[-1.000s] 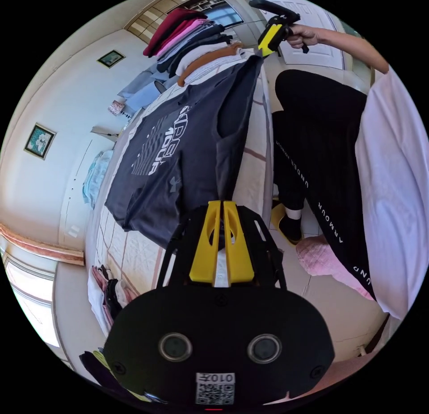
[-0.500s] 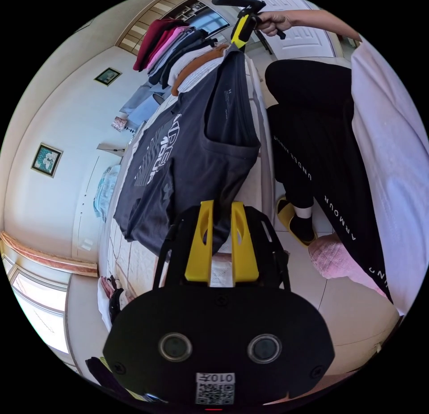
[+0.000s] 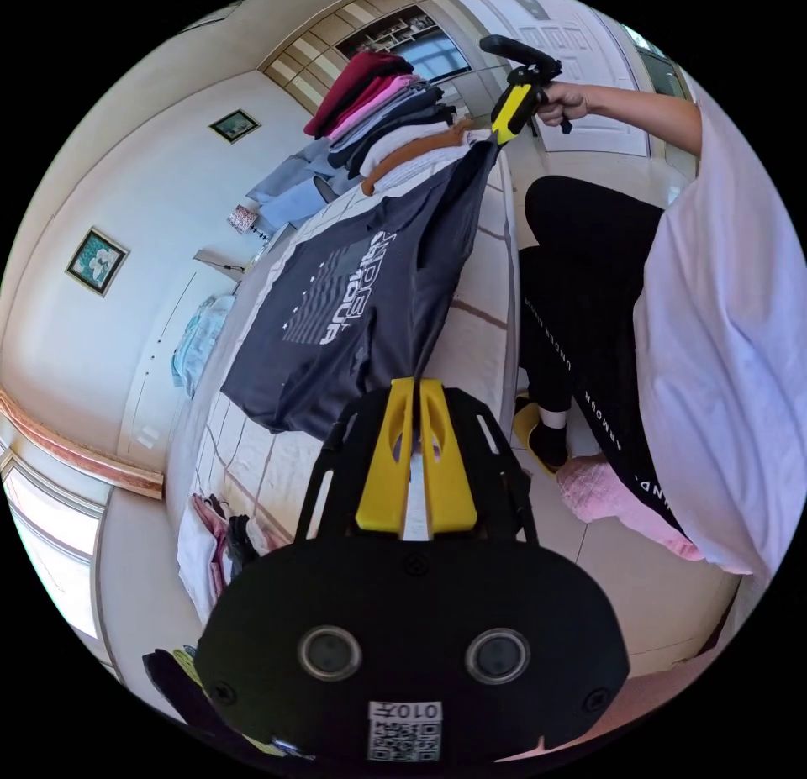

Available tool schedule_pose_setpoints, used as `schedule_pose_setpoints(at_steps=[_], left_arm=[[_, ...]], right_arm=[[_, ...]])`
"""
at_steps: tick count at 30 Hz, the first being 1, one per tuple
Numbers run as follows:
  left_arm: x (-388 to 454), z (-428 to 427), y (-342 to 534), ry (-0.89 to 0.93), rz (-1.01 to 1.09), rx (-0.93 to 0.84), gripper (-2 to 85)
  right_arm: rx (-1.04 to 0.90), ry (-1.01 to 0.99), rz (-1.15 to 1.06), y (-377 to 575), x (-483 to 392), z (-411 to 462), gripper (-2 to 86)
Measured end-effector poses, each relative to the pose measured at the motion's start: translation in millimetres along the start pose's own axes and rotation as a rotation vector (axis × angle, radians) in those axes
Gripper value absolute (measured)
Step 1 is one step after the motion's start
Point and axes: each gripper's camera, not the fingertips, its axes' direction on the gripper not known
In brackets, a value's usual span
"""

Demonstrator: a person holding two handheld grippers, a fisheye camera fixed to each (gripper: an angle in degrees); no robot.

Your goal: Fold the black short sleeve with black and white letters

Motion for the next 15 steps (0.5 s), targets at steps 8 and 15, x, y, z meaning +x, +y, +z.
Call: schedule_pose_setpoints(at_steps=[8,15], left_arm=[[-20.6,-42.1,-32.6,0.001,0.183,-0.076,-0.3],[-31.5,-90.7,-42.8,0.180,0.246,-0.070,-0.3]], right_arm=[[-0.003,0.036,-0.059,-8.6,-21.0,-26.5,1.3],[-0.062,-0.014,-0.117,-4.3,-59.7,-54.1,1.0]])
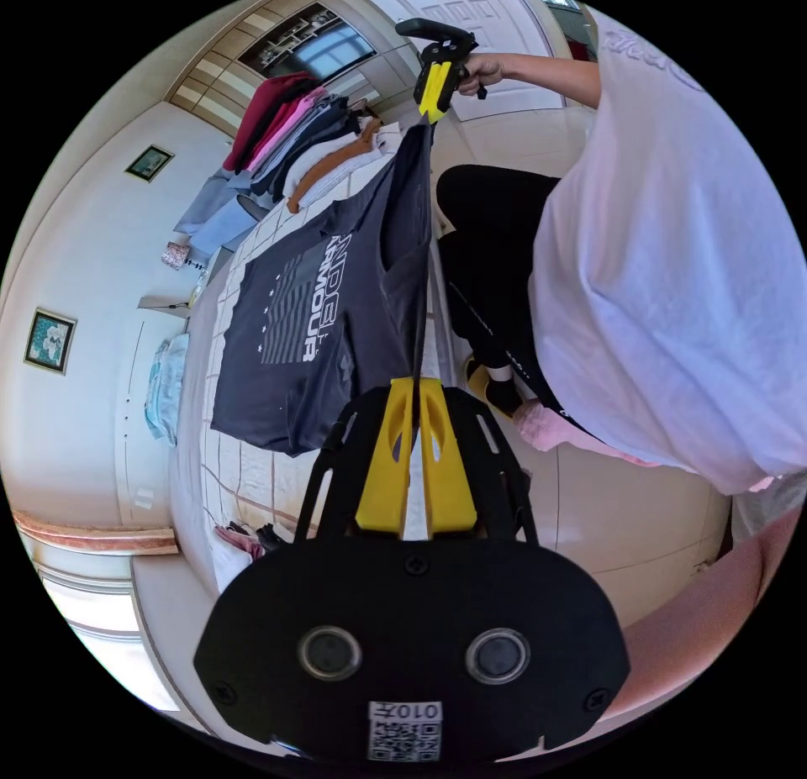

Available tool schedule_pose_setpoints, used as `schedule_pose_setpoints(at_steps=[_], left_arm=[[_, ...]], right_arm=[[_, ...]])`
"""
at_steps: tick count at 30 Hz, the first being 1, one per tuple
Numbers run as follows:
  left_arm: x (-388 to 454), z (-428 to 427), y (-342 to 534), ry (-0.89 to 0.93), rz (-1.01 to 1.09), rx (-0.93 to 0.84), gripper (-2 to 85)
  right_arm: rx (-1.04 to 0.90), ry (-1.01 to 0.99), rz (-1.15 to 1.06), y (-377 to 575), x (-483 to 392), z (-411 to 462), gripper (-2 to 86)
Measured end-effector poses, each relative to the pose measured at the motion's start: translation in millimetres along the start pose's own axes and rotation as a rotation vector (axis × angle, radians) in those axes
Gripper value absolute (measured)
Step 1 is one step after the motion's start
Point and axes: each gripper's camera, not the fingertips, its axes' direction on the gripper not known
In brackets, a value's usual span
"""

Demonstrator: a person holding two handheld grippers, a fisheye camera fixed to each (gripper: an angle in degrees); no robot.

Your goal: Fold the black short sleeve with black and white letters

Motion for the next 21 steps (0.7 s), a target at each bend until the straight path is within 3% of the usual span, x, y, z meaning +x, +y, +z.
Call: schedule_pose_setpoints(at_steps=[9,15,21], left_arm=[[-63.0,-49.2,-5.9,0.089,0.020,0.037,-0.3],[-202.8,-56.7,-6.2,0.069,-0.095,0.100,-0.3],[-376.0,-0.3,-2.1,0.281,-0.175,0.046,-0.3]], right_arm=[[-0.069,0.012,-0.047,-36.2,-9.7,-18.0,1.2],[-0.037,0.081,-0.019,-108.7,64.5,-26.8,1.2],[-0.149,0.081,-0.013,-222.2,180.3,18.1,1.1]])
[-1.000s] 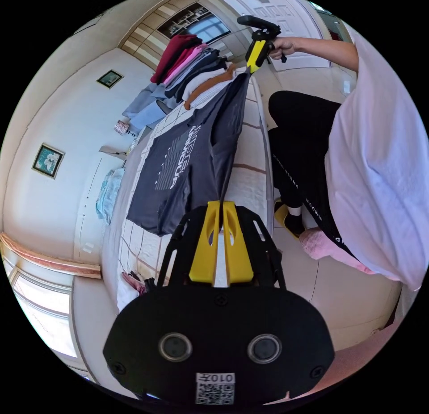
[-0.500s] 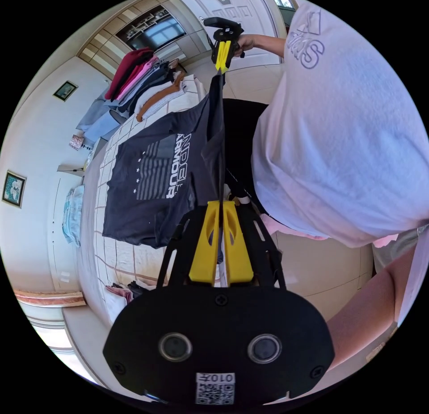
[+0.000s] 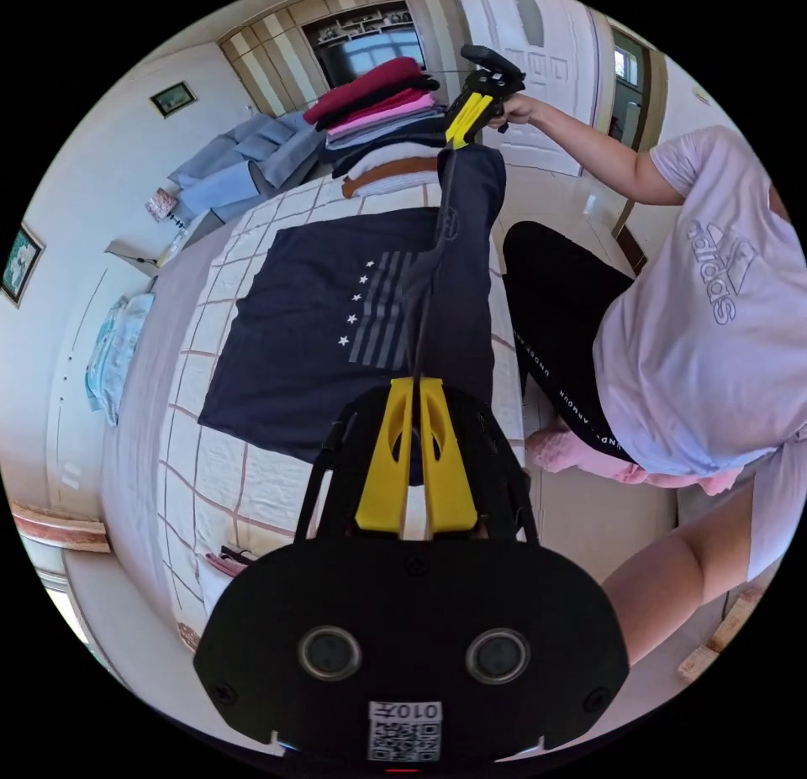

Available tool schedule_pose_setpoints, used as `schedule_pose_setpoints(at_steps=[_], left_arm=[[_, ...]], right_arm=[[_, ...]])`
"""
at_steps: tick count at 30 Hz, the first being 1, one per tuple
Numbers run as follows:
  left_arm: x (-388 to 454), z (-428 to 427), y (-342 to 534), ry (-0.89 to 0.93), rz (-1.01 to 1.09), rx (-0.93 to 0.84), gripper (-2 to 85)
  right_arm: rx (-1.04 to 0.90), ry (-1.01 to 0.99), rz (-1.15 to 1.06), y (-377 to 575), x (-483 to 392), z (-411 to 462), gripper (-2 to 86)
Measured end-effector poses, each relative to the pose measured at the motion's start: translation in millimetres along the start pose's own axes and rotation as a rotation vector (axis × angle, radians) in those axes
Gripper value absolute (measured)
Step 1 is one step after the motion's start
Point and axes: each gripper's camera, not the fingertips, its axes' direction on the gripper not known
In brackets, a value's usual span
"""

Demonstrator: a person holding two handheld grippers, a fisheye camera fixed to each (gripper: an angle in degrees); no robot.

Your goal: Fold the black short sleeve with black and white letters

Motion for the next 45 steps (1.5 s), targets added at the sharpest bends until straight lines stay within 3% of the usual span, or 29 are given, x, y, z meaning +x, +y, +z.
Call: schedule_pose_setpoints(at_steps=[5,11,18,24,27,30,35,39,45], left_arm=[[-148.1,65.9,-17.4,0.255,-0.175,-0.091,-0.3],[-214.9,125.1,-27.1,0.377,-0.311,-0.200,-0.2],[-235.3,113.5,-29.0,0.373,-0.324,-0.141,-0.1],[-253.5,114.3,-24.5,0.262,-0.496,-0.159,1.0],[-241.6,111.4,-17.1,0.238,-0.512,-0.147,3.3],[-224.3,70.7,6.2,0.164,-0.561,0.004,6.0],[-147.2,-45.6,107.7,-0.057,-0.825,0.359,8.5],[-59.1,-67.8,129.0,-0.069,-0.749,0.317,9.2],[36.5,-16.2,139.1,-0.059,-0.627,0.095,10.4]], right_arm=[[-0.204,-0.109,0.011,-84.1,94.2,93.2,1.2],[-0.345,-0.184,-0.019,-122.2,136.7,188.6,1.2],[-0.317,-0.281,0.042,-105.2,150.0,220.3,1.3],[-0.265,-0.289,0.175,-95.8,144.6,231.1,2.1],[-0.193,-0.158,0.222,-81.4,127.9,212.1,3.4],[-0.082,-0.004,0.298,-47.3,107.4,172.4,4.7],[0.081,0.180,0.405,40.0,43.7,111.4,6.3],[0.072,0.107,0.390,116.9,-19.6,111.3,6.8],[0.117,-0.036,0.416,186.0,-72.8,130.6,9.3]])
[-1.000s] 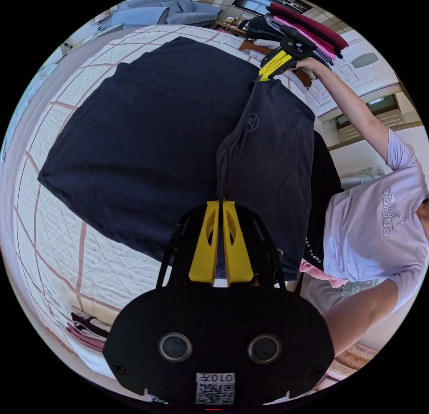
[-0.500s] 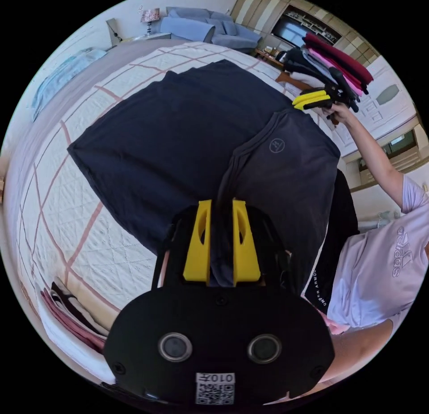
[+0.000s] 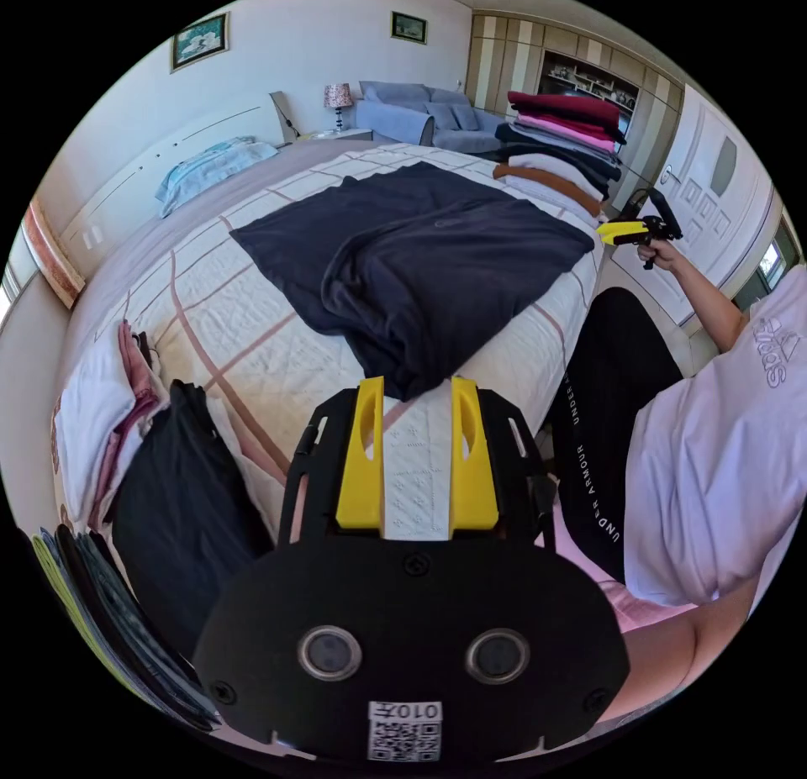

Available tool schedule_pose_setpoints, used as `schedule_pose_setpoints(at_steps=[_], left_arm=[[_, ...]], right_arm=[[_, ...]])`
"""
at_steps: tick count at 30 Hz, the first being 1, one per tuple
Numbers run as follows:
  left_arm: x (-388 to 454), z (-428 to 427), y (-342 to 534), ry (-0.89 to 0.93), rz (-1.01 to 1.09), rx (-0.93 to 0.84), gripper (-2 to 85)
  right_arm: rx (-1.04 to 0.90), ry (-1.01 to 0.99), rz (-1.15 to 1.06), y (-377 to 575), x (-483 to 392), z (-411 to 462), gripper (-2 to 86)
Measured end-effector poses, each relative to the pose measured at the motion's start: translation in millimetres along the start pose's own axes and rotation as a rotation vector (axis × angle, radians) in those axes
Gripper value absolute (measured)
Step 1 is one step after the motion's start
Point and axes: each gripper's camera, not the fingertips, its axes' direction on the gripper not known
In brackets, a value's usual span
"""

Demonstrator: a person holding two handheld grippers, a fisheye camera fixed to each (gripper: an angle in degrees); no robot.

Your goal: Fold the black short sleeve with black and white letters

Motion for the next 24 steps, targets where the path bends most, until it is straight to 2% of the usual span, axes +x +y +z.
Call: schedule_pose_setpoints(at_steps=[7,14,24], left_arm=[[11.0,7.3,11.6,-0.022,0.049,0.108,10.1],[10.5,31.5,5.4,0.025,0.148,0.002,9.2],[0.1,15.9,30.0,0.072,0.116,0.034,7.8]], right_arm=[[0.019,0.006,0.006,23.7,-8.7,6.3,10.2],[0.022,0.014,-0.038,20.7,-20.3,22.3,9.4],[0.013,0.037,-0.102,8.0,-18.0,49.4,7.4]])
